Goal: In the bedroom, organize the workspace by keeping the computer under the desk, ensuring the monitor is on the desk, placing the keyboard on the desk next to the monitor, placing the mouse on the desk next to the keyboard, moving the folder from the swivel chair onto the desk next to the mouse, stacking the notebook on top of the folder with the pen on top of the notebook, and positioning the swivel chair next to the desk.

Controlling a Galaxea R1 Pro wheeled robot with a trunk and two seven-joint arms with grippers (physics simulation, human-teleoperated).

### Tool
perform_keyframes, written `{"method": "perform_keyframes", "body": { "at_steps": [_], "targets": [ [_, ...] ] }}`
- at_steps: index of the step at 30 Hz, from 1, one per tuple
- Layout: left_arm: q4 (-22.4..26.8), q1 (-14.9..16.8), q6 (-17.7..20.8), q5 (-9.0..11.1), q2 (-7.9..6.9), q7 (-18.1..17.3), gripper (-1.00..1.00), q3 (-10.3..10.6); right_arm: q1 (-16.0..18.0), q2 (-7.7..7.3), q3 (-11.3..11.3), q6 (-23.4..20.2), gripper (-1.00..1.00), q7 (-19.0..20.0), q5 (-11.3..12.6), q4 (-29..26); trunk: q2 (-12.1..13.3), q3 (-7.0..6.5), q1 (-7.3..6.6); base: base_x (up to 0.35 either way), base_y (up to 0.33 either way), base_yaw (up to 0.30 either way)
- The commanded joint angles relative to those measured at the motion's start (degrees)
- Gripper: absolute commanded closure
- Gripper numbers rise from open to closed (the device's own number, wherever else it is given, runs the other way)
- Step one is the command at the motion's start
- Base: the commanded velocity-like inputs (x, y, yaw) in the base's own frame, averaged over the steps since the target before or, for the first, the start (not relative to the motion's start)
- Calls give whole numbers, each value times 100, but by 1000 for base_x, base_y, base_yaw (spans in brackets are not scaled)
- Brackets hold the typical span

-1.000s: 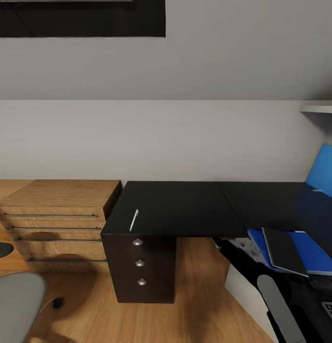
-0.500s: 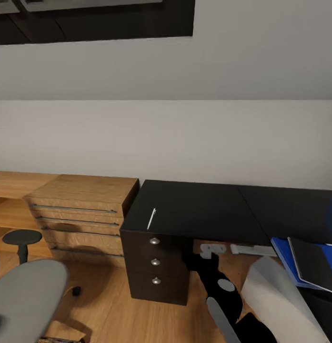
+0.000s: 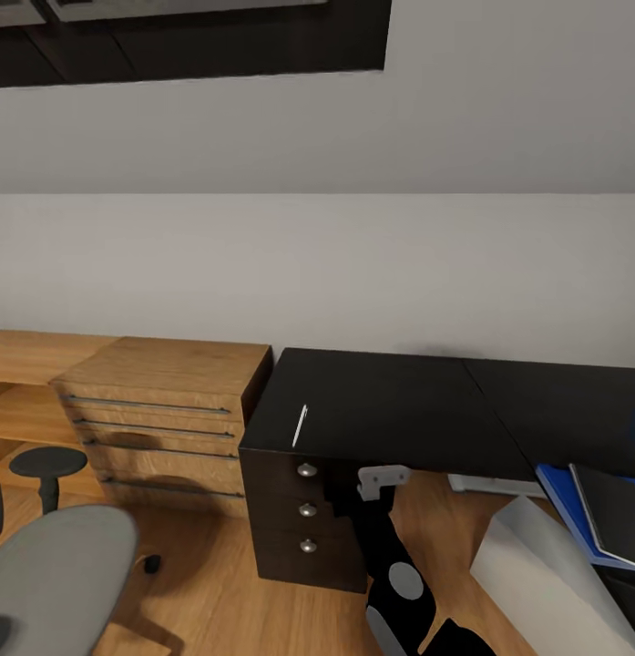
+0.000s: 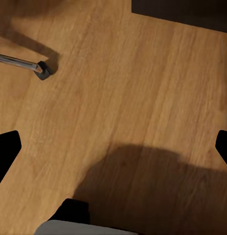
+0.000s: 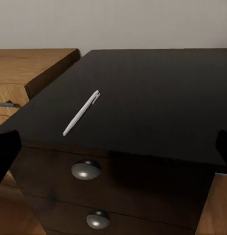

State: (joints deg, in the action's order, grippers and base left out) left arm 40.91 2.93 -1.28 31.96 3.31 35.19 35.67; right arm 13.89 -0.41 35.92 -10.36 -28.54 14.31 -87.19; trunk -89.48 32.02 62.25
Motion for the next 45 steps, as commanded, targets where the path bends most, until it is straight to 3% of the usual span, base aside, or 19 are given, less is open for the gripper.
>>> {"method": "perform_keyframes", "body": {
  "at_steps": [1,8,13,29,35,37,38,40,42,43,45],
  "targets": [
    [5,6,-14,47,-5,45,-100,82,5,-12,208,50,-100,-37,21,-71,38,-13,-23,0,0,0],
    [5,6,-13,54,-5,43,-100,103,4,-22,464,90,-100,-52,-9,-95,319,-138,-177,0,0,0],
    [5,6,-14,49,-6,41,-100,110,8,-45,520,104,-100,-72,-18,-102,520,-228,-287,0,0,0],
    [5,6,-18,50,-11,43,-100,107,0,-134,504,472,-100,-83,-34,-91,1161,-515,-638,0,0,0],
    [5,6,-14,55,-6,31,-100,104,2,-96,454,247,-100,-89,-23,-59,1402,-623,-770,0,0,0],
    [32,6,-5,56,-8,18,-100,95,17,31,212,-205,-100,-85,-6,-57,1482,-659,-814,0,0,0],
    [82,6,3,56,-5,9,-100,91,46,178,-11,-543,-100,-84,6,-65,1522,-677,-836,0,0,0],
    [199,6,17,56,1,8,-100,86,125,385,-244,-923,-100,-83,11,-65,1602,-713,-880,0,0,0],
    [640,4,140,65,1,12,-100,60,480,853,-682,-1783,-100,-87,4,-12,1683,-749,-923,0,0,0],
    [1094,1,504,72,-7,18,-100,37,872,1041,-922,-2463,-100,-106,-1,176,1723,-767,-945,0,0,0],
    [1662,-1,1059,73,-7,33,-100,-71,1306,1041,-1063,-3031,-100,-182,10,483,1803,-803,-989,0,0,0]
  ]
}}
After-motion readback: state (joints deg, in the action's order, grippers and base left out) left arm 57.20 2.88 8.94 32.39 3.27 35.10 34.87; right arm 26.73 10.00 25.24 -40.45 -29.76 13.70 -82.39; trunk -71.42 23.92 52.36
